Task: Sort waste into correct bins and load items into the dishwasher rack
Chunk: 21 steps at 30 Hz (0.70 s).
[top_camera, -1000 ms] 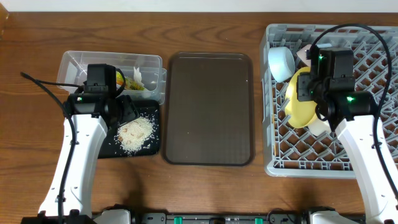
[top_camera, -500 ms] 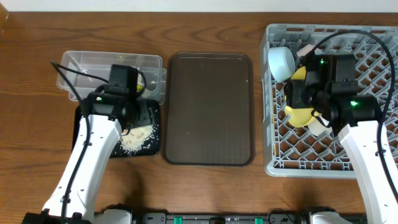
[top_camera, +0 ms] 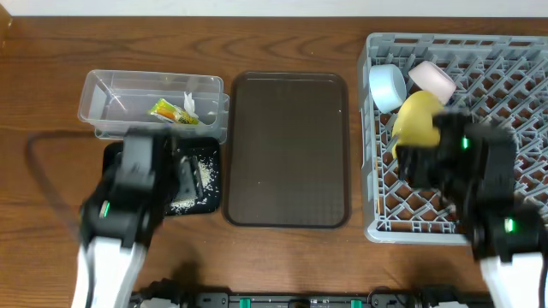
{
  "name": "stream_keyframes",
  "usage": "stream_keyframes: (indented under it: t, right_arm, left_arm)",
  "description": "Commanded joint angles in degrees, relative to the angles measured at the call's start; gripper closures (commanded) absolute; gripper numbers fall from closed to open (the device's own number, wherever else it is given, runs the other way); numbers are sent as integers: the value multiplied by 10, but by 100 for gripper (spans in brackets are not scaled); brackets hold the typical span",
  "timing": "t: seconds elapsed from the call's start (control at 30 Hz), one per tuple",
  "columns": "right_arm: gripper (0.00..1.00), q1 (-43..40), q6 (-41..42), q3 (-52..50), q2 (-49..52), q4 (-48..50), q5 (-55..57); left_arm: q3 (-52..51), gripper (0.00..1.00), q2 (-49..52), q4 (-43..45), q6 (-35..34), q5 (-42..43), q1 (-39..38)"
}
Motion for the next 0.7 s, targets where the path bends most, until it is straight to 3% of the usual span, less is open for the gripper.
stream_keyframes:
  t: [0.0, 0.23, 0.67]
  right_arm:
    - [1, 4, 8, -65, -81, 7, 11]
    - [1, 4, 7, -128, -189, 0, 57]
    - [1, 4, 5, -128, -191, -30, 58]
  left_arm:
    - [-40, 10, -92, 4, -9, -3, -1]
    - [-50, 9, -203, 10, -9, -3, -1]
    - [-50, 9, -217, 10, -9, -3, -1]
